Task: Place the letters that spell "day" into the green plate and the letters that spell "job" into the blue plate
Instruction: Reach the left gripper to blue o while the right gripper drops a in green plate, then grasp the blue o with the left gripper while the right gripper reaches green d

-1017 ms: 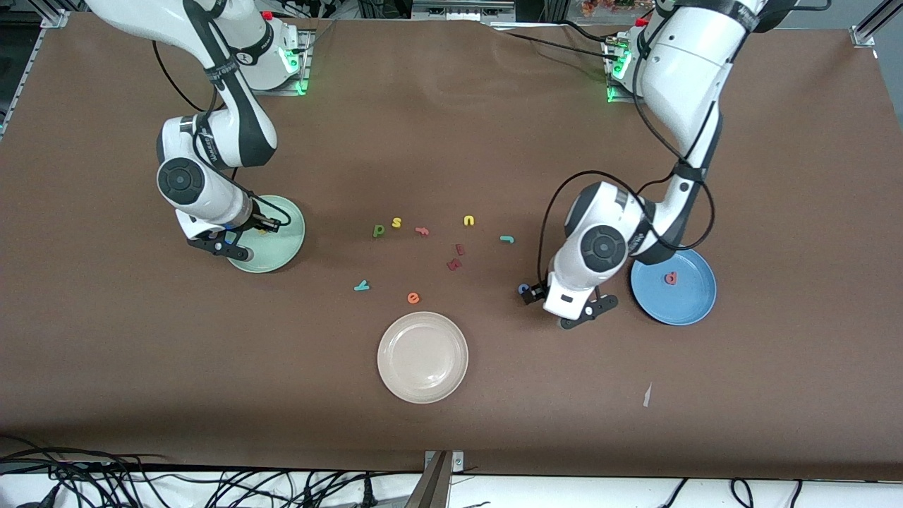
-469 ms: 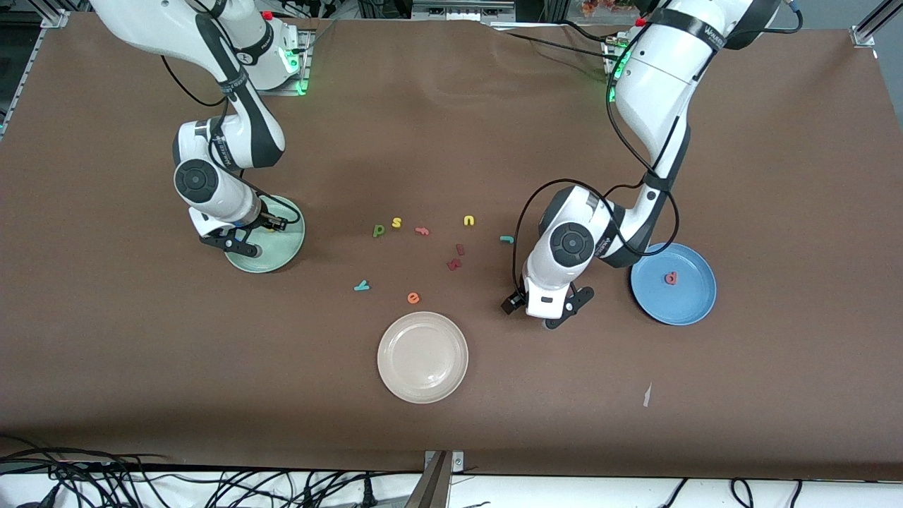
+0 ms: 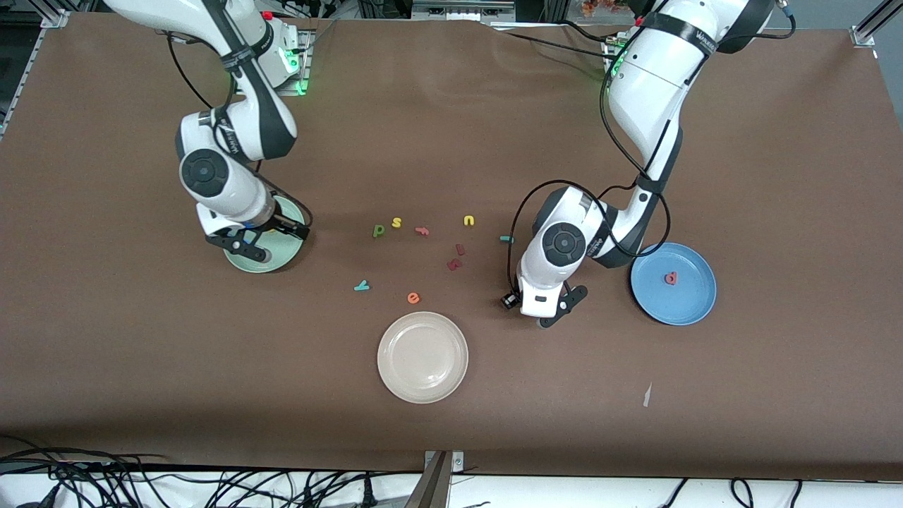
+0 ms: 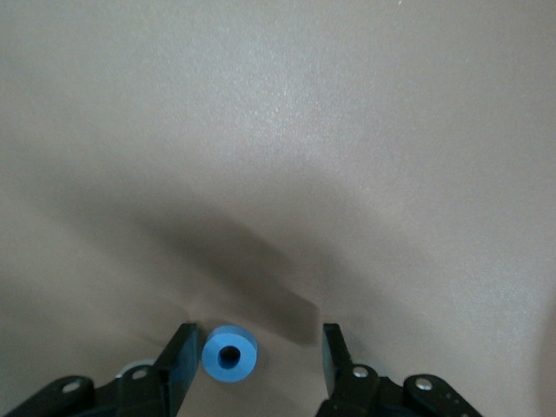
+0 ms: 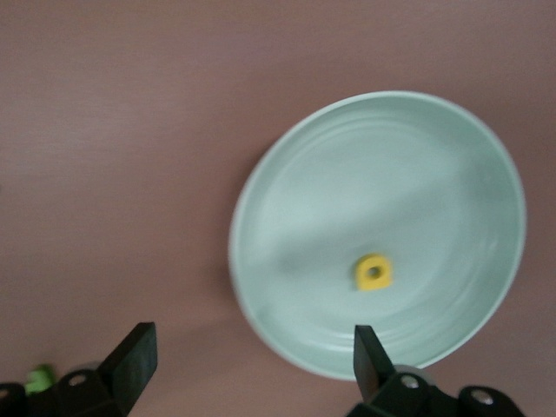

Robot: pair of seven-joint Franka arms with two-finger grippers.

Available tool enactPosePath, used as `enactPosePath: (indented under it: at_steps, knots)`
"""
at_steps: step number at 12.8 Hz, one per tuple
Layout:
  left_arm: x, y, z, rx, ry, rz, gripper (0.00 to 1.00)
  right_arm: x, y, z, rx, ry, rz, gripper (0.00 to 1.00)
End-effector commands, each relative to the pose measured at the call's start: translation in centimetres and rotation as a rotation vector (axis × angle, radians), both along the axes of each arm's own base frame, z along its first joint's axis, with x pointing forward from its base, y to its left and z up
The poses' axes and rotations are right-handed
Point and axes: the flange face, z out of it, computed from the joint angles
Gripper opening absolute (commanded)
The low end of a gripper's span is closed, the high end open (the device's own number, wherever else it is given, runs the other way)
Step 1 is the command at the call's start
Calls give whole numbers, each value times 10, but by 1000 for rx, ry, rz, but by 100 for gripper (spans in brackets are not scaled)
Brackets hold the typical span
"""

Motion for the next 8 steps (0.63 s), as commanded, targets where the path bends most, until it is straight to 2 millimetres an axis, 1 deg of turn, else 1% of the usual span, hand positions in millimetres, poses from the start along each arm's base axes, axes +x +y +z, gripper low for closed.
enactPosePath:
  at_steps: [1,2,3,4,5,6,7,8]
  knots:
    - [0,-7,-3,17,-10,9,49,6,56,-7,16,-15,-122,100]
    - [0,-6,-3,18,-11,10,47,6,80,-15,25,-26,-175,100]
    - [-1,-5,-5,22,-8,8,42,2,102,-28,31,-38,-222,98]
    - [-3,-5,-8,41,-11,-11,37,-4,121,-36,47,-59,-260,94]
    - [-5,-4,-10,52,-11,-21,33,-10,136,-48,59,-74,-310,90]
    - [-5,-4,-11,54,-10,-23,27,-17,149,-59,73,-88,-349,79]
    - [-6,-3,-10,56,-6,-26,17,-25,160,-68,75,-88,-351,73]
    - [-5,-3,-7,57,-7,-28,11,-29,164,-75,71,-81,-348,72]
